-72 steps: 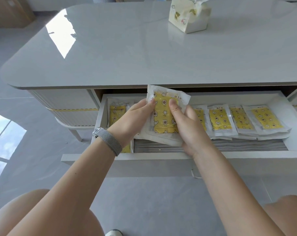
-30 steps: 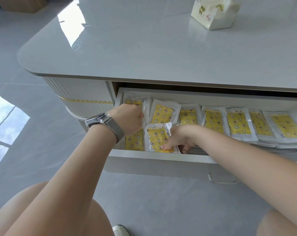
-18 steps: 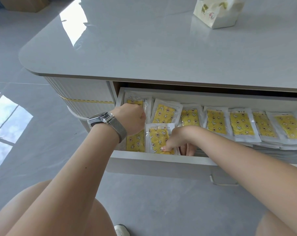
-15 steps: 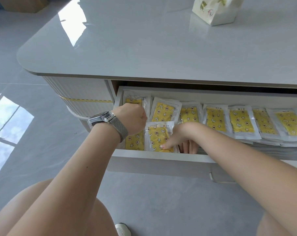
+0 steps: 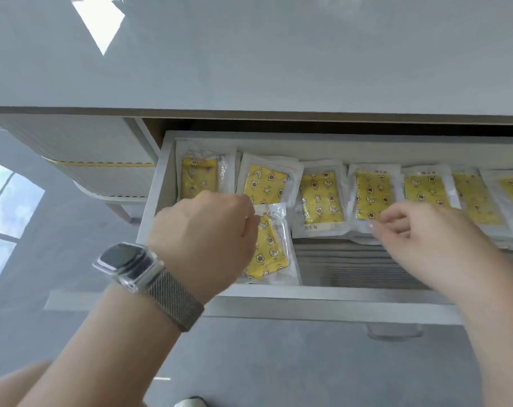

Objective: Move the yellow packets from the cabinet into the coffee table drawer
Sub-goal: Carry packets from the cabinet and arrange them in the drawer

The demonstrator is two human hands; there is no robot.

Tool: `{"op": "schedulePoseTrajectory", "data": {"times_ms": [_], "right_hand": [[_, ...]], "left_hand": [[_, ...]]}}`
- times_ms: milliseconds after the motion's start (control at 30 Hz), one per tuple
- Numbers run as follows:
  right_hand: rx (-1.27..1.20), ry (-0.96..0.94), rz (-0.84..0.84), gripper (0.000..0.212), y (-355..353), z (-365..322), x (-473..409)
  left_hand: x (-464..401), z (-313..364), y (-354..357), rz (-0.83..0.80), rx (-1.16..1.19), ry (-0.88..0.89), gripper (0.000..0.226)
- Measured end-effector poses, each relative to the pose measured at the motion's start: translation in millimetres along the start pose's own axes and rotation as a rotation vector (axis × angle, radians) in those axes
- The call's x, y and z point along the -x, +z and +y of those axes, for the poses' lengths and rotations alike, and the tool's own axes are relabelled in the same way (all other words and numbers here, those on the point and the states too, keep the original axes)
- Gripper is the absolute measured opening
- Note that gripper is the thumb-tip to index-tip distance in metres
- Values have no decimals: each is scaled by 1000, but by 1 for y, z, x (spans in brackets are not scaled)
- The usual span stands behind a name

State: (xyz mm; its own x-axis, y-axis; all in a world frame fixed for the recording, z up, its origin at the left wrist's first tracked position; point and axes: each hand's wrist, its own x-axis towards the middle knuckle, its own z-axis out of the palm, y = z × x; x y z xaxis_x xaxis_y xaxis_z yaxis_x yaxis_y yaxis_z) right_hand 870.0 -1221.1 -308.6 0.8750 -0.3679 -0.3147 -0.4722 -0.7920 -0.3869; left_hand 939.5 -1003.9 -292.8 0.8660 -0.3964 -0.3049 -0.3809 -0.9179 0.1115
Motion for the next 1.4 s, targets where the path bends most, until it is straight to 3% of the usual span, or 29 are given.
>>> {"op": "schedulePoseTrajectory", "data": {"times_ms": [167, 367, 533, 633, 767, 867, 1000, 1067, 1267, 1400], "right_hand": [[-29, -63, 35, 18, 16, -1, -12], [6, 55, -42, 20, 17, -3, -16], [45, 3, -69, 19, 13, -9, -19], [-210, -156, -136, 31, 8, -23, -17], [-346, -212, 76, 37, 5, -25, -4], [-205, -211, 84, 29, 5, -23, 6], [7, -103, -265, 40, -10, -29, 28], [114, -81, -332, 44, -31, -37, 44], [282, 51, -560, 50, -134, -115, 94], [259, 26, -543, 55, -209, -187, 122]], "left_hand": [[-11, 31, 23, -33, 4, 70, 35], [-14, 34, 17, 43, 1, 5, 35], [13, 26, 18, 160, 247, 33, 24], [36, 17, 24, 230, 437, 61, 28], [76, -2, 20, 243, 437, 54, 31], [101, -18, 12, 166, 375, 66, 27], [116, -19, -24, -51, 379, -33, 37], [119, -14, -57, -182, 380, -52, 42], [142, -54, -152, -431, 217, -62, 59], [172, -88, -239, -470, 260, -141, 59]]}}
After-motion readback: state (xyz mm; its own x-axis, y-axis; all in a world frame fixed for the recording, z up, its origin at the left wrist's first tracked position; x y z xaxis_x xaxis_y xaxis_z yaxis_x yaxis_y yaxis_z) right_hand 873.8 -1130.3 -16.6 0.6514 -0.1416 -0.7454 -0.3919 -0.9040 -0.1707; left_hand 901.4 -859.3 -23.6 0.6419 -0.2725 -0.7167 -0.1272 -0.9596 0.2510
